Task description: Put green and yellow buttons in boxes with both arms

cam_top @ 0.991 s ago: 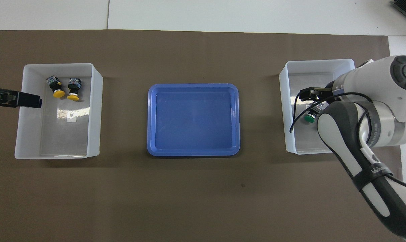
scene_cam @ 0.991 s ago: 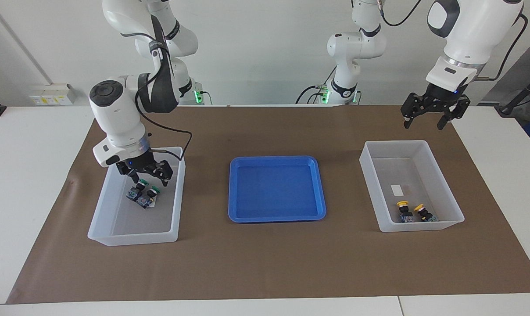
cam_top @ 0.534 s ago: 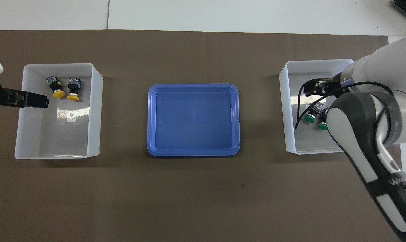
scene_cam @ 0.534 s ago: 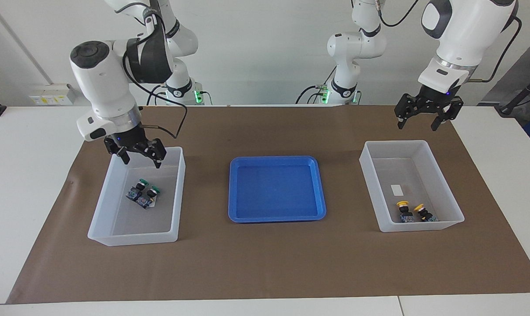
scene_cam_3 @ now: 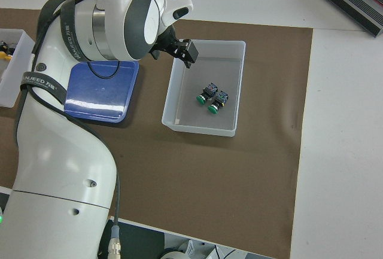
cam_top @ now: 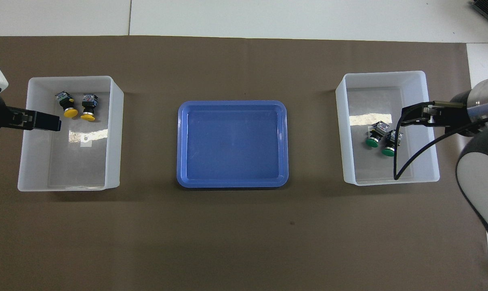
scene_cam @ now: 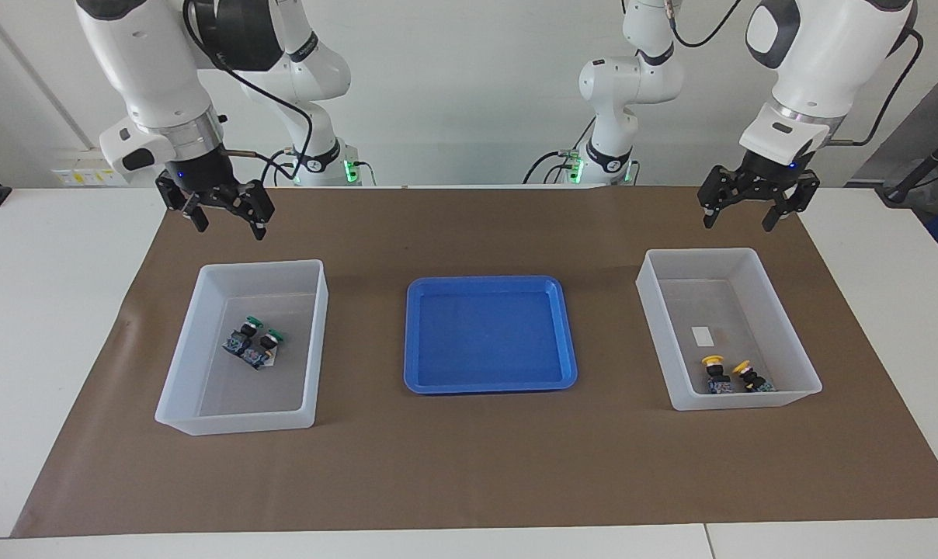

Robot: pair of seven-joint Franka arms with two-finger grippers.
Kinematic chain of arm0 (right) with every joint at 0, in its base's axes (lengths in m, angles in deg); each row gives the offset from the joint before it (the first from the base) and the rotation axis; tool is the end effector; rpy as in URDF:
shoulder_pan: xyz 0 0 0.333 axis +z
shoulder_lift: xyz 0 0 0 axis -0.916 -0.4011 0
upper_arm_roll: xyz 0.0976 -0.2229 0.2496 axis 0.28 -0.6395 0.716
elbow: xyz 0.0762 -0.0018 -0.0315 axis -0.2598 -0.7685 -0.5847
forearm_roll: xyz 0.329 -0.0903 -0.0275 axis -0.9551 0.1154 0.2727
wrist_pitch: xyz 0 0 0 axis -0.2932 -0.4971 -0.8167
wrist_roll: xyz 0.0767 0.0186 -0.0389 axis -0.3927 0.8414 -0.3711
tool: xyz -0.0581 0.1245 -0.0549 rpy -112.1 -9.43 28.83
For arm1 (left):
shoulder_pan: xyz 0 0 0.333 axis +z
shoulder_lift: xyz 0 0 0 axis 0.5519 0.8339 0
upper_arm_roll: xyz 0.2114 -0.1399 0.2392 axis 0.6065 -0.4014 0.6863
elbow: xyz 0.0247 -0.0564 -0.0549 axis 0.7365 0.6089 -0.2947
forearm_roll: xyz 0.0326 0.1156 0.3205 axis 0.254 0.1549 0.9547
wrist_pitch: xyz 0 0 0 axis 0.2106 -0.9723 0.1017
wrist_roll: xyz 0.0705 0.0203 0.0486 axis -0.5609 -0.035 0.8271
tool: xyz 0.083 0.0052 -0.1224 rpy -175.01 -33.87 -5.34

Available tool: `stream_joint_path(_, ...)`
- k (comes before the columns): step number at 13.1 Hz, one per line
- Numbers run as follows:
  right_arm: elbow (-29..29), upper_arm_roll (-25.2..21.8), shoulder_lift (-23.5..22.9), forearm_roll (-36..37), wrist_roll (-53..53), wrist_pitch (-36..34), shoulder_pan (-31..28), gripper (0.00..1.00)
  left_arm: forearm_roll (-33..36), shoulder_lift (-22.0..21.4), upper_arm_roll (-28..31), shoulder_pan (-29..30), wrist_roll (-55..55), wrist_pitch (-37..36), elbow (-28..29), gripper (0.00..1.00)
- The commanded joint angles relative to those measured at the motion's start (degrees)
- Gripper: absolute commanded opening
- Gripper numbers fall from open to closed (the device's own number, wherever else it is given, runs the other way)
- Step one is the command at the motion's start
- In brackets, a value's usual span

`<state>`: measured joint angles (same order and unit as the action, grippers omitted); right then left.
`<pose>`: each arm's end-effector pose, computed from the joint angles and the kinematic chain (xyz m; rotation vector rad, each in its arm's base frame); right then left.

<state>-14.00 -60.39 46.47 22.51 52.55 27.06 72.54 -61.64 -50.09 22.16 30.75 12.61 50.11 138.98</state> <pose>0.4980 0.0182 0.6021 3.1015 -0.3024 0.0569 0.5007 -0.0386 0.6081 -3.1139 0.2659 -0.1716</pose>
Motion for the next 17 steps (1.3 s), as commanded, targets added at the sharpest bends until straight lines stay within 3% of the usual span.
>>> stream_joint_path(1, 2.96, 0.16, 0.52, -0.01, -4.71, -5.09, -2.22, 1.00, -0.17, 0.35, 0.24, -0.68, 0.98, -1.65, -0.91, 1.00)
stream_joint_path(5, 4.02, -2.02, 1.58, 0.08, -12.02, -8.70, -3.55, 1.00, -0.17, 1.32, 0.33, -0.51, 0.98, -4.90, -3.98, 1.00)
stream_joint_path(11, 3.41, -3.71, 1.93, -0.01, -10.01, -7.82, -1.09, 1.00, 0.71, 4.22, 0.95, 0.28, 0.90, -9.91, -10.31, 1.00)
stream_joint_path(17, 3.41, -3.36, 2.02, -1.51, -9.39, -8.00, -0.91, 1.00, 0.45, 3.34, 1.03, 1.08, 0.89, -11.41, -8.74, 1.00)
